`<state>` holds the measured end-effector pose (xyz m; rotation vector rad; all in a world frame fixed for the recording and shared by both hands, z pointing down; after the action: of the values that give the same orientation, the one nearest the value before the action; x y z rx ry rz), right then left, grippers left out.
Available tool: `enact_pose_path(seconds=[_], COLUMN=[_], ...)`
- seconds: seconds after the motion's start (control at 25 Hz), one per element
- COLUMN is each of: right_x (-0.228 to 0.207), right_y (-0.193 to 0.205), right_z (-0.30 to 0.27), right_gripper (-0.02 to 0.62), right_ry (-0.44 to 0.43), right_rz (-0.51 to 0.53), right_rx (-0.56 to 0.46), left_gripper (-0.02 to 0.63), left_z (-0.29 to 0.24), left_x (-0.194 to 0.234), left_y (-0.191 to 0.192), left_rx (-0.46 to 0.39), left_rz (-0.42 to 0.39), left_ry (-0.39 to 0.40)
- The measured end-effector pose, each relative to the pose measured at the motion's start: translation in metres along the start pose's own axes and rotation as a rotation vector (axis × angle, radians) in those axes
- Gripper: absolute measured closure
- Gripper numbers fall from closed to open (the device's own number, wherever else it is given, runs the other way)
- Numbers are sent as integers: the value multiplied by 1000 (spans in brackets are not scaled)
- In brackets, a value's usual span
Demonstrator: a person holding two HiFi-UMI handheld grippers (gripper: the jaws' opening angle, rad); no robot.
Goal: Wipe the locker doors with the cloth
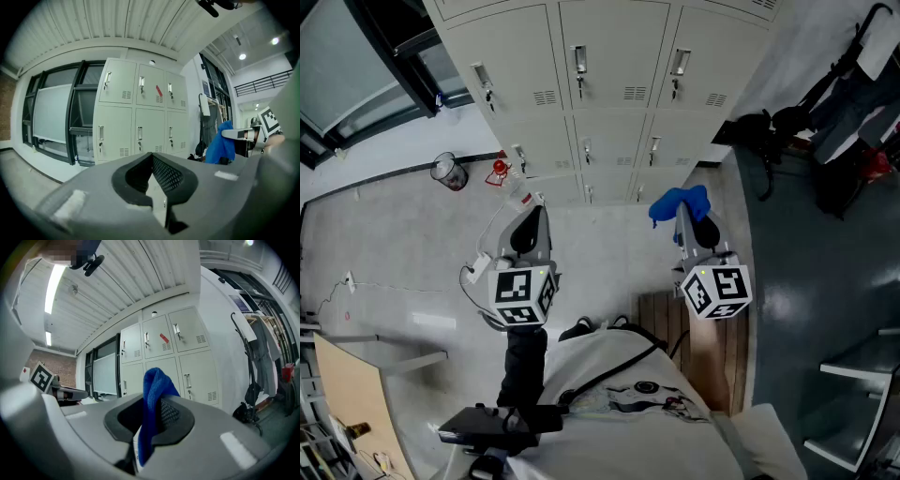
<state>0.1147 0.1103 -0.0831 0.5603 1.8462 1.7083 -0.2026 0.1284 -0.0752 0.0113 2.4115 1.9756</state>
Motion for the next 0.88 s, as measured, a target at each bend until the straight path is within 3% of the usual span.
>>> enact_pose_path(seconds=[0.44, 0.88], right_x=[-8, -26], right_y=[3, 18], right_z=[5, 14], right_gripper=[561, 557], right_ry=[-11, -101], right_rz=[-12, -92], right_rx=[0, -47], left_gripper=[612, 612], left_z=[-1, -9], left_x=[-13, -29], left_y=[4, 21], left_rx=[18, 71], left_rz=[-7, -8], left_ry=[12, 6])
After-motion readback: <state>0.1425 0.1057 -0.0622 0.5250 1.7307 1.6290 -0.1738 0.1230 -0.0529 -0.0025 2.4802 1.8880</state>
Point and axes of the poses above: the fingertips, and each gripper's own axes: z backward along the fingers, x to its left, y out of its underside, the point moved 8 cm from there along z, backward along the fingers, and after that the axes turned 15 degrees about -y, right-handed, at the moved point
